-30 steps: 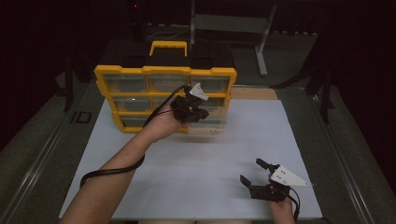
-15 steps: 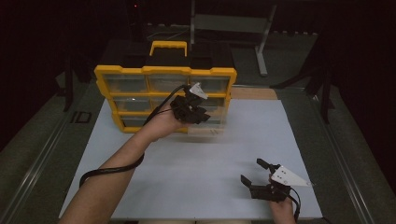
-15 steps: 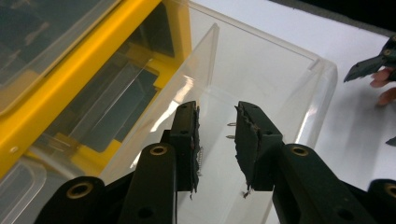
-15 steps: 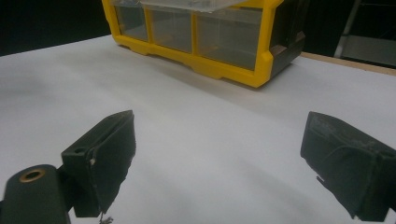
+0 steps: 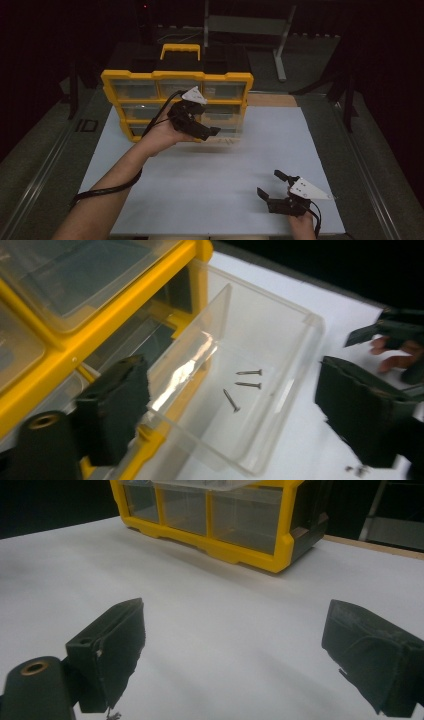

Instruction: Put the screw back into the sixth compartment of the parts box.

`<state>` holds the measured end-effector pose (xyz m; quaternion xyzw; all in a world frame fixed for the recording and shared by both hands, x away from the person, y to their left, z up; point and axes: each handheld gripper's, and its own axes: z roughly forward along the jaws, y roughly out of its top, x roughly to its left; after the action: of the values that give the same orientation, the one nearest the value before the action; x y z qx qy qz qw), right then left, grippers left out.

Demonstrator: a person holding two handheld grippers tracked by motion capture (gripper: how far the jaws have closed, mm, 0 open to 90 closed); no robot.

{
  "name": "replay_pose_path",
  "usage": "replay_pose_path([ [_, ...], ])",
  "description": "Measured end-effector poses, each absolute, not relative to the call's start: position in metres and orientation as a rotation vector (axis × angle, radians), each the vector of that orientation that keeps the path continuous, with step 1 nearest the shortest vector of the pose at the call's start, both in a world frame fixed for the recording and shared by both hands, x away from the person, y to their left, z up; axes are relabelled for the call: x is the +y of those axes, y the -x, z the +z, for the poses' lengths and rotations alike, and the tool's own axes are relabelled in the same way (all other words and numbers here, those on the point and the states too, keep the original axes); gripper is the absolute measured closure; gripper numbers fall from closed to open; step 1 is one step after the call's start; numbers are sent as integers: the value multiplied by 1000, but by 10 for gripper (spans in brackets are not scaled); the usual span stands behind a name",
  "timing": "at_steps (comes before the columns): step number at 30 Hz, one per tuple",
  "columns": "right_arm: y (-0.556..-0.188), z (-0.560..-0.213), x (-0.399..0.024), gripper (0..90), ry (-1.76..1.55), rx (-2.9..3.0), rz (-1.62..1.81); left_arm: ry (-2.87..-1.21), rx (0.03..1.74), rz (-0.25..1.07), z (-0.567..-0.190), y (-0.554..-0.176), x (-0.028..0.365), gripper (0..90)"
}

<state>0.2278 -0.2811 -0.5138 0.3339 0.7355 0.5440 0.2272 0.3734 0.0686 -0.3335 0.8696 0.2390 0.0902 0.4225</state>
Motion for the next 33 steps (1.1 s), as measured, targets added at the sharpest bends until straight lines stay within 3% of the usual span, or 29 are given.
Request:
replay_pose_path([
  [4,-228,-514,-281,106,-921,2025,1499,-2134,597,201,-333,-366,81,13],
  [20,-228,-514,-281,106,-924,2028,1497,-2009,562,256,-353,-325,128,11],
  [33,-227,-514,-280,106,-911,2032,1487,-1985,565,244,-394,-292,164,12],
])
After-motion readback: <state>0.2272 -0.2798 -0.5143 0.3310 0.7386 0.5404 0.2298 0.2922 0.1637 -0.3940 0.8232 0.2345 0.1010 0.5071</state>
